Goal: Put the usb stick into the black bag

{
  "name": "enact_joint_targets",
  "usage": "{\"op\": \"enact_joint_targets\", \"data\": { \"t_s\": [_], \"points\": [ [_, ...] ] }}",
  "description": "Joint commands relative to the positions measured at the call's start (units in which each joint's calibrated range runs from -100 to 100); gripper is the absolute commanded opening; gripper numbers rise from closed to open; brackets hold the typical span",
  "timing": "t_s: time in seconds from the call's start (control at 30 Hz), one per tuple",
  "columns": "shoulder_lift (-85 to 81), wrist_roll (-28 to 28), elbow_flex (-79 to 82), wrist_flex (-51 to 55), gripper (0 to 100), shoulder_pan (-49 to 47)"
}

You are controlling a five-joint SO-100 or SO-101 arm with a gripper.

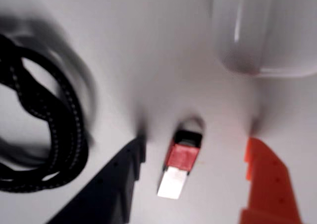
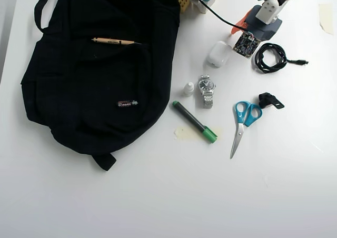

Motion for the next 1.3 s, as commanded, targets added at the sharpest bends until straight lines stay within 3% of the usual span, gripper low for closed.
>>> {"op": "enact_joint_targets", "data": {
  "t_s": [0.0, 0.17, 0.53, 0.73, 1.07, 1.27],
  "points": [
    [0.3, -3.5, -0.8, -0.3, 22, -0.2],
    [0.2, -3.4, -0.9, -0.3, 15, -0.6],
    [0.2, -3.6, -1.6, -0.3, 14, -1.8],
    [-0.2, -3.7, -1.7, -0.3, 2, -2.2],
    [-0.8, -3.3, -2.1, 0.1, 2, -1.5],
    [-2.6, -1.8, -14.8, 17.9, 2, 1.1]
  ]
}}
